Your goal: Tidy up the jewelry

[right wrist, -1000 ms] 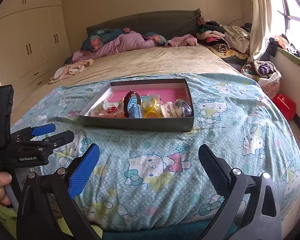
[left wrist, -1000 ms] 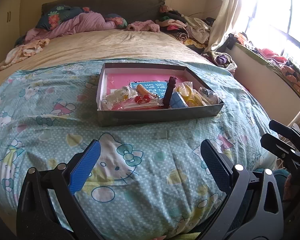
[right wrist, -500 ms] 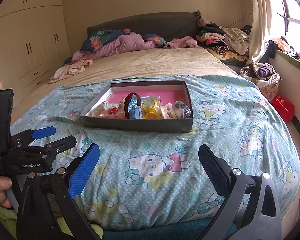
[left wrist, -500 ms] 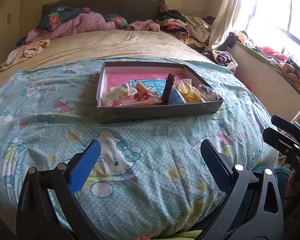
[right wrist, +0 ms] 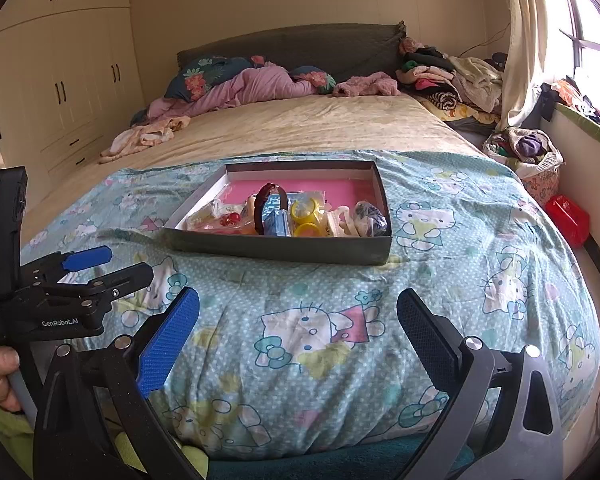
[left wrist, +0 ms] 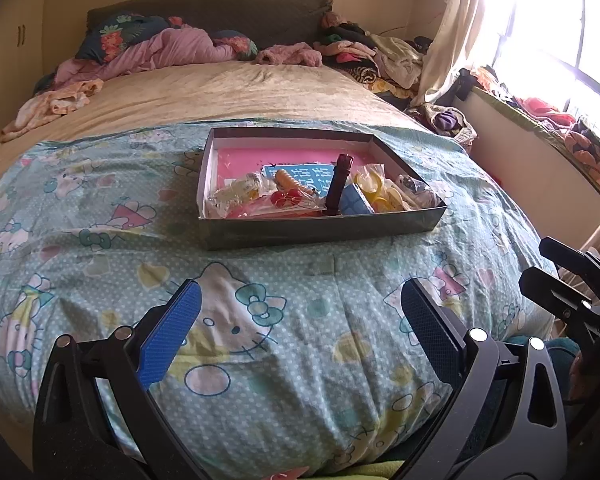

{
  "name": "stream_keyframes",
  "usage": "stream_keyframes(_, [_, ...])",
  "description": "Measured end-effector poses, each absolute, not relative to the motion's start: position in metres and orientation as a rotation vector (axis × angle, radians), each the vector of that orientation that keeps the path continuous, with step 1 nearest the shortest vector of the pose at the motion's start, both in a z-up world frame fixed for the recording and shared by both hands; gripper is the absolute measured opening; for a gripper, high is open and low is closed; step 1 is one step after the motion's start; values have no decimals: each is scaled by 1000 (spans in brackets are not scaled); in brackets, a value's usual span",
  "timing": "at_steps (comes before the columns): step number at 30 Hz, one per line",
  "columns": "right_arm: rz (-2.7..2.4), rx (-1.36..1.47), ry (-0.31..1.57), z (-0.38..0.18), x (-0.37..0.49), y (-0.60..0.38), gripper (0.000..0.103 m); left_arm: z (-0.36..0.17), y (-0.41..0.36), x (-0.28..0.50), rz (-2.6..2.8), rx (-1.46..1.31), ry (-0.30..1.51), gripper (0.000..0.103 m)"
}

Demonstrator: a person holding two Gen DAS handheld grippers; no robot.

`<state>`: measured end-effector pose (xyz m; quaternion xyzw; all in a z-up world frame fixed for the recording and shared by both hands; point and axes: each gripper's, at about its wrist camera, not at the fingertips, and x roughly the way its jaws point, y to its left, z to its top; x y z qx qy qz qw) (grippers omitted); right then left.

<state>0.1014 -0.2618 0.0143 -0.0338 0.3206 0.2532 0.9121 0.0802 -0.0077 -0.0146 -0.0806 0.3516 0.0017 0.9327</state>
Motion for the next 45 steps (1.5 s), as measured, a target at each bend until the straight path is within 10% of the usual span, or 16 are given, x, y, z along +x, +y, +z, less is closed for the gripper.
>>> stream_keyframes(45, [503,-76,671,12,101,-260,99,-16,-10,82,-26,-178,748,93])
